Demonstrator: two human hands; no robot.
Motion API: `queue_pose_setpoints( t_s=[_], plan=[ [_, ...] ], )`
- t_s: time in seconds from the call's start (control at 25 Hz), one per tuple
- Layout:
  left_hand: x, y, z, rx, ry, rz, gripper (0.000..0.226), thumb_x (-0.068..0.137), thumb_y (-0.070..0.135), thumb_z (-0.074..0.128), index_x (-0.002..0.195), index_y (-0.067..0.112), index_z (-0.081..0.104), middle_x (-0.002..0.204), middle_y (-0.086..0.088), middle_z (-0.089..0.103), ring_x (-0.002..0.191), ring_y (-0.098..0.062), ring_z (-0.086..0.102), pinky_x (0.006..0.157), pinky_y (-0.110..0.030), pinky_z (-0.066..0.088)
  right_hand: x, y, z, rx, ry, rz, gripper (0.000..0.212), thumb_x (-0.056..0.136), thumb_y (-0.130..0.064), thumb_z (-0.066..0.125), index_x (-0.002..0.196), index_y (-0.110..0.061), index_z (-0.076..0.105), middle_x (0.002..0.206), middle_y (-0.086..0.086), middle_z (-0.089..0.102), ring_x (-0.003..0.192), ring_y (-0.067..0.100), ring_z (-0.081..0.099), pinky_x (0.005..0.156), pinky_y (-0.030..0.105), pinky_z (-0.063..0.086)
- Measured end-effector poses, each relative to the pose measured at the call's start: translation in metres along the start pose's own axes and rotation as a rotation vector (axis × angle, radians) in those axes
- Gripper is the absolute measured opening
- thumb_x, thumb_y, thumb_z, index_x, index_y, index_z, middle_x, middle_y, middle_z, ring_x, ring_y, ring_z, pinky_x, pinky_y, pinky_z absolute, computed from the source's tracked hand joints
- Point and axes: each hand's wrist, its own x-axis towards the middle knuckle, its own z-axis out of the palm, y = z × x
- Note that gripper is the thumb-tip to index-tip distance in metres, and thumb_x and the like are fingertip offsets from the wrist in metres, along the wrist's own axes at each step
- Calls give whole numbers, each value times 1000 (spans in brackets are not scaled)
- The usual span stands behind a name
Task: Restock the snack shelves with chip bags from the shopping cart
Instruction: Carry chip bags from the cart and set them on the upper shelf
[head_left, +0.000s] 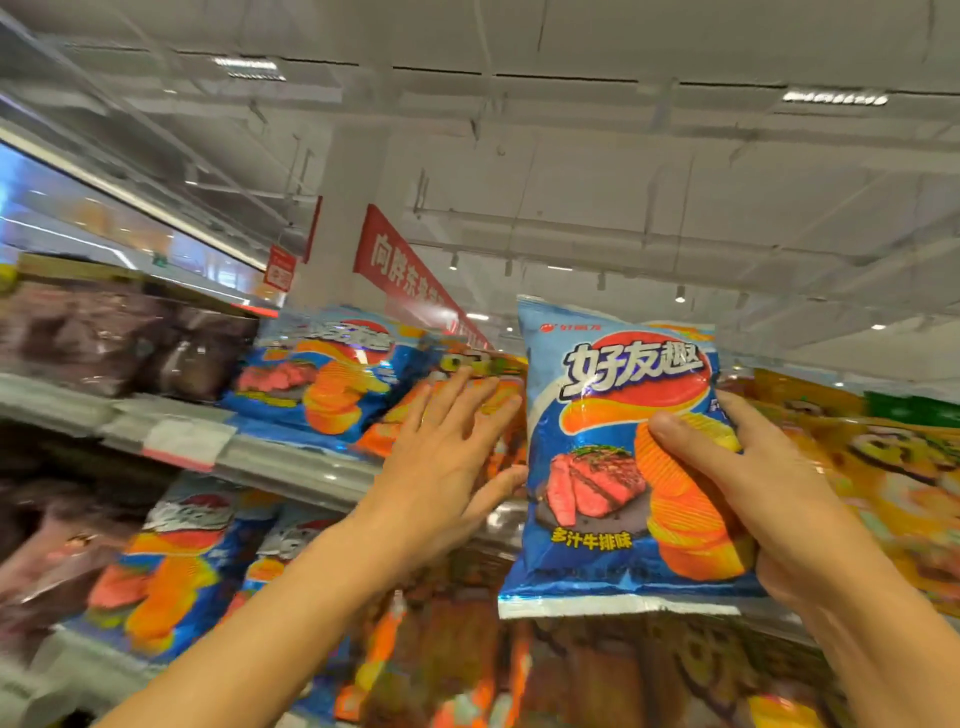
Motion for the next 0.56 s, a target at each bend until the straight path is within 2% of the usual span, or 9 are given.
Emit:
queue_pose_setpoints(
  t_s=[0.12,0.24,0.36,0.48,0.56],
  plan=[
    [-40,-96,-24,21,19,-90,74,94,64,30,156,24,35,165,-5,28,156,-29,11,124,-54,12,12,-3,103,28,-24,-10,46,70,-39,77,113,-27,67,95,-3,80,76,16,77,51,22,56],
    [-80,-206,-50,95,15,-178,79,93,67,21,157,22,32,164,-6,28,155,-29,14,124,-52,12,30,-4,212,105,-25,-43,49,70,-40,75,116,-23,67,88,-2,80,65,11,75,45,22,53],
    [-116,-297,-59,159,-117,-221,81,97,69,24,159,18,25,164,-6,27,153,-26,18,125,-46,11,67,-5,312,200,27,-77,38,86,-31,71,122,-18,63,77,-8,74,55,3,66,43,17,48],
    [-142,-340,-49,99,-179,-138,79,99,64,32,159,14,25,164,-7,28,149,-25,28,125,-42,14,107,-6,392,230,136,-102,41,96,-23,64,133,-9,55,89,1,67,64,8,61,50,20,49],
    [-147,-344,-40,59,-147,-129,78,98,64,30,158,14,30,162,-7,34,147,-26,35,126,-44,16,127,-5,430,217,186,-128,46,97,-23,63,138,-10,48,99,7,64,75,16,62,62,30,54]
  ],
)
